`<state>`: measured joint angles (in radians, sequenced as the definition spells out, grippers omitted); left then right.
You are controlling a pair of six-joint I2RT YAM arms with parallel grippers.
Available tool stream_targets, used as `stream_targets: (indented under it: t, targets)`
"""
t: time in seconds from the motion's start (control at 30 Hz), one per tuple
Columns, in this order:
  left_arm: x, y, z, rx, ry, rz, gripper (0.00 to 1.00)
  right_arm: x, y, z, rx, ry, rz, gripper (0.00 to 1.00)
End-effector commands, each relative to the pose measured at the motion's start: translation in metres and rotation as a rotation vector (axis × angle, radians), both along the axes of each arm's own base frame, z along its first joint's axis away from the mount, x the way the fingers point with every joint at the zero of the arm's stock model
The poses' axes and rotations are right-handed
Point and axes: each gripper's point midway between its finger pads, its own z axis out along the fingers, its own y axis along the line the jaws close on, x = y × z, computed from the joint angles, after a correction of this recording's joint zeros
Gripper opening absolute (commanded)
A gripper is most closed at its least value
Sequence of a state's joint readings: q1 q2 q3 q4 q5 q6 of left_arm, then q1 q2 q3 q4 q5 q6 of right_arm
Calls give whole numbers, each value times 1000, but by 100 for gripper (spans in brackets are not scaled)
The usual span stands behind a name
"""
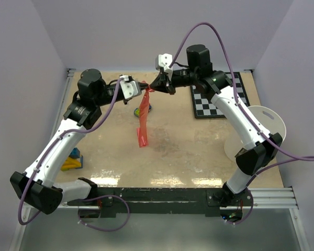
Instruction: Put the trash bags into the trash bin
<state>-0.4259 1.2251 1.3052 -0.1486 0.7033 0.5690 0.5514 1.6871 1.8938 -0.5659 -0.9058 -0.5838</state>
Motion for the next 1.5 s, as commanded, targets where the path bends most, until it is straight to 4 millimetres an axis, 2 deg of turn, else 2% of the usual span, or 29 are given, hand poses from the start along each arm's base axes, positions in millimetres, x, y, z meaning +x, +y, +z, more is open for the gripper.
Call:
stream_targets:
  t: [0.0,0.1,0.27,0.37,0.7,0.73,0.77,0.8,0.87,0.93,1.07,1.3,1.4,1.47]
  targets:
    - [-12,-10,11,15,-27,-102,1,-12,-1,35,54,-85,12,0]
    - [-8,-6,12,30,-34,-68,0,-10,-1,35,64,-60,-3,0]
    - [-1,11,8,73,-91,31,0,11,-24,37,114,29,-85,0]
    - [-3,15,5,81,-94,44,0,14,-27,37,115,27,-97,0]
    - [-2,11,7,51,-84,36,0,7,-23,36,110,17,-67,0]
    - [-2,11,8,50,-87,36,0,5,-23,33,102,21,-55,8]
    - [-2,12,9,50,-90,37,0,2,-23,31,97,29,-43,26]
    - [-1,12,9,52,-93,42,0,-2,-23,30,94,35,-26,37]
    - [0,13,10,53,-98,51,0,-10,-22,29,96,50,6,49]
    - [0,14,11,52,-106,56,0,-14,-18,25,87,59,19,55]
    - [-1,14,15,44,-111,52,0,-13,-13,19,71,45,18,56]
    - [1,14,17,35,-115,63,0,-14,2,21,94,77,59,56]
    - [1,15,19,30,-118,67,0,-10,7,23,113,101,47,54]
    - [2,15,21,23,-120,72,0,-7,9,23,115,102,30,49]
